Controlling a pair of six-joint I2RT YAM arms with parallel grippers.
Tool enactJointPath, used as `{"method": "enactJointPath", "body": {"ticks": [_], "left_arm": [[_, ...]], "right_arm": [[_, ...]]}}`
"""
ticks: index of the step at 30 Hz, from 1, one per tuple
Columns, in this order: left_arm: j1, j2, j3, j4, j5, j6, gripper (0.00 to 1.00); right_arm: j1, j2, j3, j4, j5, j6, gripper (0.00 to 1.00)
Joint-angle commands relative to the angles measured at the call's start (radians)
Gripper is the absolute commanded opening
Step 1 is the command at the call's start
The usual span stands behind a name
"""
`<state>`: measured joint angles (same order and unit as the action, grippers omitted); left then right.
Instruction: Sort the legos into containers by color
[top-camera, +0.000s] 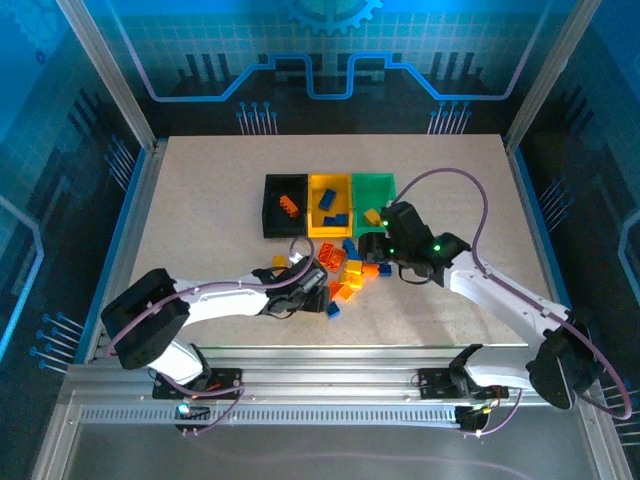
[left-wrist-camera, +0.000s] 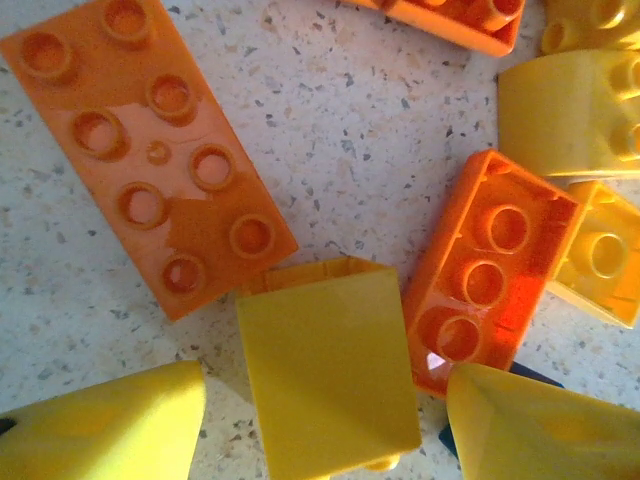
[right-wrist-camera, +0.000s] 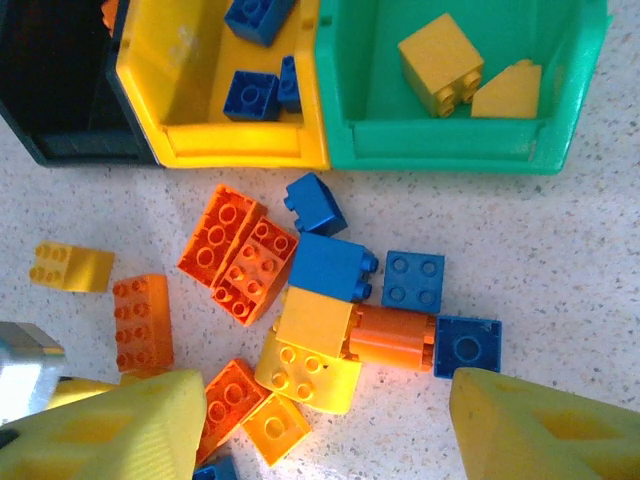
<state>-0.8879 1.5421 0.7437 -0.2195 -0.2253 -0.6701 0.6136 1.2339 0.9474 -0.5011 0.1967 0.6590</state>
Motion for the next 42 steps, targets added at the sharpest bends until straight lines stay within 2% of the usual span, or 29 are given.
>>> {"method": "enactJointPath", "body": {"ticks": [1,6,13,18,21,26,30,37,42], "left_arm": [[-0.011,0.023,0.027,-0.007,-0.052,0.020,0.64],[-0.019,0.018,0.019,-0.001,-0.055,0.011,0.51],[-0.055,-0.073,0.016,-0.052,-0.051,-0.006,0.37],[-0.062,-0.167,0.044,-0.087,-0.032,-0.003,0.34],[-0.052,-0.159,0.135,-0.093,-0.023,0.038,0.35],[0.000,0.024,0.416,-0.077,0.036,0.141,0.35],[0.058,0.243,0.677,-0.080,0.045,0.220,0.35],[0.120,0.559,1.053,-0.132,0.060,0.259,0.35],[0.136,0.703,1.210,-0.174,0.066,0.237,0.39]], "right_arm": [[-0.021,-0.030,-0.015,0.020,-0.006,0.015,0.68],[-0.033,-0.042,-0.018,0.021,-0.012,0.014,0.68],[-0.051,-0.049,-0.029,0.021,-0.017,0.024,0.68],[-0.077,-0.090,-0.062,0.022,-0.001,0.044,0.68],[-0.102,-0.126,-0.121,0.023,0.004,0.060,0.69],[-0.144,-0.183,-0.187,0.007,-0.010,0.085,0.69],[-0.159,-0.225,-0.214,-0.024,-0.014,0.082,0.69],[-0.175,-0.295,-0.237,-0.069,-0.015,0.077,0.69],[-0.182,-0.314,-0.243,-0.074,-0.028,0.081,0.70]]}}
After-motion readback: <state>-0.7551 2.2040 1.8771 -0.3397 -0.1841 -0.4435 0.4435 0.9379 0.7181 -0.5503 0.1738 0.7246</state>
